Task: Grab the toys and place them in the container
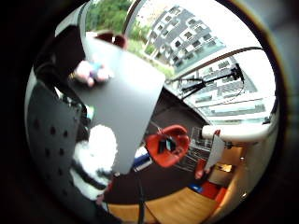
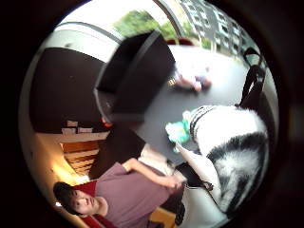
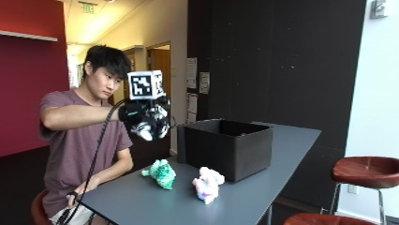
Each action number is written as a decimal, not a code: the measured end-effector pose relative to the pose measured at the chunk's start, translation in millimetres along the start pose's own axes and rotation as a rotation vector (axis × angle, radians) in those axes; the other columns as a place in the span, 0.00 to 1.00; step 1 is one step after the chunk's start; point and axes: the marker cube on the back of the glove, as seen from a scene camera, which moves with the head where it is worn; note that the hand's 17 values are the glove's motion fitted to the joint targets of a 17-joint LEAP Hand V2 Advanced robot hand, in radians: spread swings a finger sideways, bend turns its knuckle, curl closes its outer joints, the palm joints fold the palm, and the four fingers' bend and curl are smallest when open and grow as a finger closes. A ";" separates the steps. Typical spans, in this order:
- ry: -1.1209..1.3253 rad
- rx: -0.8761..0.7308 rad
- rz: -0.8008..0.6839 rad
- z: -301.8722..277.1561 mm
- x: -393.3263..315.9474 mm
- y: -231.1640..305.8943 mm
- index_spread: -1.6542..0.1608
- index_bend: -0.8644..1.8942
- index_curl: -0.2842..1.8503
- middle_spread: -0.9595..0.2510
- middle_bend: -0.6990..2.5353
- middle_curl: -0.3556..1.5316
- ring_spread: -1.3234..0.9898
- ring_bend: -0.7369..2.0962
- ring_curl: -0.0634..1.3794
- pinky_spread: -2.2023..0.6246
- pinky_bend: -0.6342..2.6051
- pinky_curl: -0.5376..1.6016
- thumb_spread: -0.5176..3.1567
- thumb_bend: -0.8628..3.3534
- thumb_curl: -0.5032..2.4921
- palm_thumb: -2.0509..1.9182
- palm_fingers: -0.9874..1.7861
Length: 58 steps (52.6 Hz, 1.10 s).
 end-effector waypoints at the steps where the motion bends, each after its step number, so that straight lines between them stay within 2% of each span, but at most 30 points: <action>1: -0.014 0.040 -0.010 -8.0 -7.5 -3.8 0.76 0.62 0.42 0.61 0.49 0.44 0.40 0.64 0.39 0.67 0.50 0.45 0.31 0.23 0.41 0.66 0.73; 6: -0.105 0.168 -0.051 -40.1 -49.3 -26.2 0.76 0.62 0.44 0.61 0.50 0.45 0.40 0.64 0.40 0.67 0.50 0.46 0.29 0.23 0.43 0.66 0.73; 13: -0.131 0.210 -0.056 -57.9 -103.1 -64.2 0.76 0.62 0.45 0.62 0.50 0.47 0.40 0.65 0.41 0.67 0.50 0.46 0.28 0.23 0.44 0.66 0.72; 20: -0.027 0.204 -0.227 -53.7 -147.9 -95.2 0.76 0.63 0.47 0.62 0.51 0.48 0.40 0.65 0.42 0.67 0.51 0.47 0.28 0.23 0.46 0.66 0.71; 24: 0.001 0.165 -0.311 -43.5 -185.4 -116.2 0.76 0.63 0.48 0.62 0.51 0.49 0.40 0.66 0.43 0.67 0.51 0.47 0.27 0.22 0.47 0.66 0.71; 27: -0.001 0.131 -0.218 -33.7 -215.2 -135.2 0.76 0.63 0.48 0.62 0.51 0.50 0.40 0.66 0.43 0.68 0.51 0.47 0.27 0.22 0.48 0.66 0.71; 29: 0.030 0.108 -0.206 -24.2 -230.1 -144.7 0.76 0.63 0.49 0.63 0.51 0.50 0.40 0.66 0.43 0.68 0.51 0.47 0.27 0.22 0.48 0.66 0.71; 33: 0.107 0.036 -0.318 -1.8 -251.6 -155.4 0.76 0.63 0.49 0.63 0.51 0.51 0.40 0.66 0.44 0.68 0.51 0.48 0.27 0.22 0.49 0.66 0.70; 37: 0.109 -0.076 -0.355 24.9 -280.7 -164.9 0.76 0.63 0.50 0.63 0.51 0.51 0.41 0.66 0.44 0.68 0.51 0.48 0.27 0.22 0.49 0.66 0.68; 41: 0.134 -0.267 -0.370 51.5 -292.3 -170.5 0.76 0.63 0.51 0.63 0.50 0.52 0.41 0.66 0.44 0.68 0.51 0.48 0.27 0.22 0.50 0.66 0.66; 43: 0.149 -0.386 -0.361 66.2 -300.0 -171.8 0.76 0.63 0.52 0.62 0.49 0.52 0.41 0.65 0.44 0.69 0.51 0.48 0.28 0.21 0.50 0.66 0.62; 45: 0.173 -0.495 -0.330 81.2 -308.2 -173.1 0.76 0.58 0.51 0.61 0.46 0.51 0.42 0.66 0.45 0.70 0.52 0.49 0.31 0.21 0.49 0.65 0.51; 47: 0.192 -0.564 -0.294 92.4 -314.5 -174.0 0.77 0.56 0.52 0.61 0.46 0.51 0.42 0.65 0.46 0.71 0.52 0.50 0.33 0.21 0.49 0.64 0.47; 48: 0.198 -0.584 -0.285 96.0 -315.9 -174.1 0.77 0.54 0.51 0.60 0.45 0.50 0.43 0.63 0.44 0.71 0.53 0.50 0.35 0.20 0.48 0.63 0.42; 49: 0.203 -0.598 -0.287 98.7 -315.6 -174.0 0.77 0.53 0.50 0.61 0.41 0.48 0.44 0.60 0.43 0.72 0.53 0.50 0.37 0.19 0.47 0.60 0.33; 52: 0.200 -0.623 -0.337 103.0 -309.6 -173.2 0.76 0.46 0.46 0.67 0.35 0.45 0.49 0.52 0.39 0.75 0.56 0.49 0.40 0.18 0.43 0.56 0.20; 53: 0.197 -0.621 -0.348 103.5 -309.6 -173.2 0.76 0.48 0.46 0.64 0.36 0.45 0.48 0.54 0.40 0.75 0.54 0.48 0.41 0.19 0.43 0.57 0.31; 54: 0.194 -0.615 -0.351 103.7 -311.0 -173.2 0.76 0.42 0.43 0.69 0.32 0.43 0.50 0.47 0.34 0.76 0.55 0.48 0.41 0.18 0.42 0.55 0.16; 58: 0.164 -0.582 -0.353 98.2 -317.0 -172.4 0.77 0.36 0.39 0.74 0.27 0.40 0.54 0.40 0.30 0.78 0.55 0.47 0.43 0.19 0.39 0.52 0.17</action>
